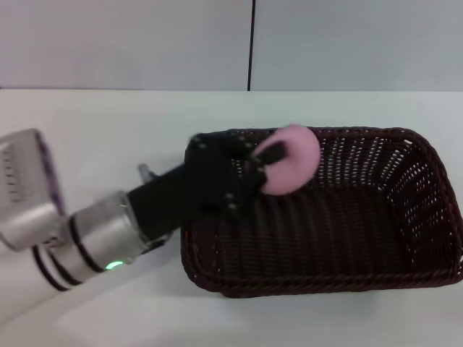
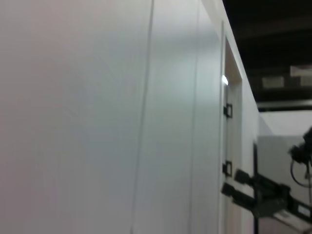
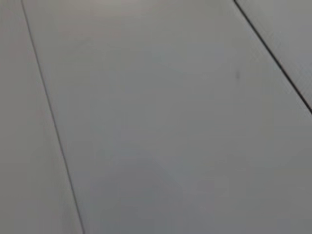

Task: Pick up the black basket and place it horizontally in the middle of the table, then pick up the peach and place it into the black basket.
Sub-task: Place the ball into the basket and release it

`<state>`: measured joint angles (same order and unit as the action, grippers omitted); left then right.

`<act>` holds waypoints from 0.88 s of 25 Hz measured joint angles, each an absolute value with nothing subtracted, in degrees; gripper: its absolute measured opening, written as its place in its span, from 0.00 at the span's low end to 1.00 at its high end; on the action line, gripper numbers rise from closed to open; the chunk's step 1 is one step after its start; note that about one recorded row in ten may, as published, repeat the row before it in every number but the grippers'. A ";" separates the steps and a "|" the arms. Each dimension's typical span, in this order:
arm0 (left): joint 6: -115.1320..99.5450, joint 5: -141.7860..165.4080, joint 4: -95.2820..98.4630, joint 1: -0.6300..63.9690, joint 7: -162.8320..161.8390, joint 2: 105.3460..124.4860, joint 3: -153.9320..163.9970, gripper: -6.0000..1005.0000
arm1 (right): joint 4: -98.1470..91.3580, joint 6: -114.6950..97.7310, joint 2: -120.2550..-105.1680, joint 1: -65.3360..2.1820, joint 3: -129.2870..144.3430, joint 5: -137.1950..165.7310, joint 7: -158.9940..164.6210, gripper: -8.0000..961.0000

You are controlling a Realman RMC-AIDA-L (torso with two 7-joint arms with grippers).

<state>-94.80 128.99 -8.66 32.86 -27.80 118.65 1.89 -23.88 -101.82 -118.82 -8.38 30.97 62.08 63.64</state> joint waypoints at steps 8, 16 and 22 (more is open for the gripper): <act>-84.64 129.54 -17.27 33.14 -21.56 118.65 0.05 0.12 | -23.70 -101.84 -118.83 -7.98 30.71 62.29 62.88 0.70; -82.17 129.53 -18.76 32.04 -21.70 118.61 -0.05 0.35 | -22.40 -101.30 -118.73 -8.13 30.15 62.27 61.50 0.70; -85.14 129.50 -16.78 25.61 -21.27 118.11 -7.09 0.60 | -22.24 -101.59 -118.82 -7.13 28.63 62.13 59.38 0.70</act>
